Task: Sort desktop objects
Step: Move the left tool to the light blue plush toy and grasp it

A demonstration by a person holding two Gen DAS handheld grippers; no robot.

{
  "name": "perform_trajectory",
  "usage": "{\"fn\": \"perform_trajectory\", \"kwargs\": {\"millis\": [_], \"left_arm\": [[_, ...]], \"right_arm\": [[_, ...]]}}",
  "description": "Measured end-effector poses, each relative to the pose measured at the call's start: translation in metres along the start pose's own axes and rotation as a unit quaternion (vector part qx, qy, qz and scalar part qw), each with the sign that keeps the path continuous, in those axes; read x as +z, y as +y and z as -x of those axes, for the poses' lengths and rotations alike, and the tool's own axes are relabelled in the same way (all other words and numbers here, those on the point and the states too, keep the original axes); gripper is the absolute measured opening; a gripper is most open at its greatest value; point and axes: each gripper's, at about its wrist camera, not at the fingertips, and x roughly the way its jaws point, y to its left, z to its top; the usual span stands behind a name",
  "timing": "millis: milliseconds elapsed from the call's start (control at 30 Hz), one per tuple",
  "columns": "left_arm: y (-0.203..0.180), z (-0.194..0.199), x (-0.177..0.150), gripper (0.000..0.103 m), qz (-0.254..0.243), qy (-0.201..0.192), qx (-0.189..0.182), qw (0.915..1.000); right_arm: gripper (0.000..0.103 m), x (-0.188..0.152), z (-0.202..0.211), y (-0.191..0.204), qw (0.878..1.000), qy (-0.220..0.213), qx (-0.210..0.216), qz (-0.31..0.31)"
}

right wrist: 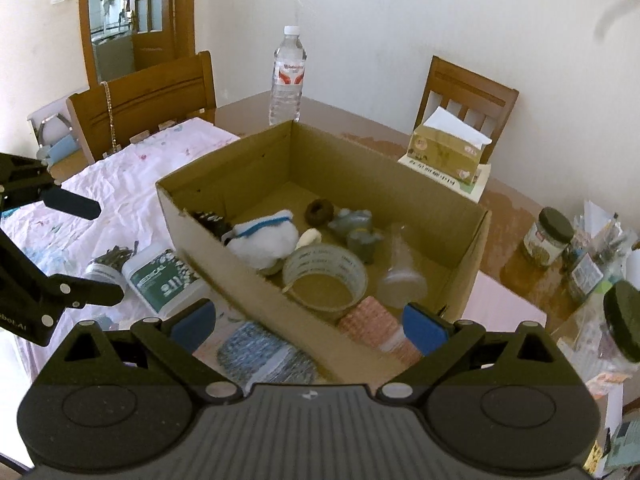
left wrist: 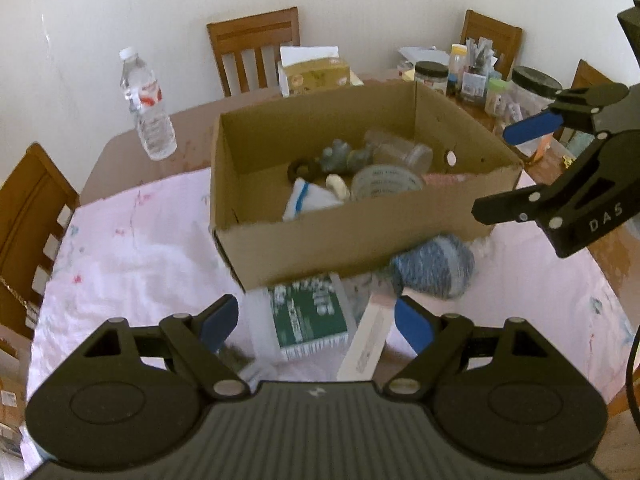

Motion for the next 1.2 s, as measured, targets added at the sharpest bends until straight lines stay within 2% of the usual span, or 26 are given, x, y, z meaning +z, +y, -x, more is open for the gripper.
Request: {"fn": "perform_trajectory", "kwargs": {"millis": [233,567,767,967,1200], "left_arm": [[-0.006,0.000,-0.023,0.086,-0.005,0.006,-0.009,0.9999],[-0.036,-0.007,-0.045,0.085,-0.051,0.016,-0.029,0.9982],[-0.042,-0.018,-0.054,0.085,-0.050,0.027,-0.029,0.9979],[-0.031,-0.021,-0.062,0.082,-0.049,0.037,-0.013,0.9980],[-0.016,-0.024,-0.071,0.067,-0.044,0.052,-0.001,0.9977]], "right_arm": [[0.102,-0.012,-0.003,0.013,1.000,0.017,0.004,-0.012],[0.102,-0.027,-0.009,0.016,0.999,0.036,0.003,-0.038],[0.102,-0.034,-0.010,0.016,0.998,0.044,0.000,-0.045],[0.102,-0.037,-0.009,0.014,0.998,0.047,-0.003,-0.052],[0.102,-0.041,-0.010,0.015,0.997,0.052,-0.003,-0.052]]}}
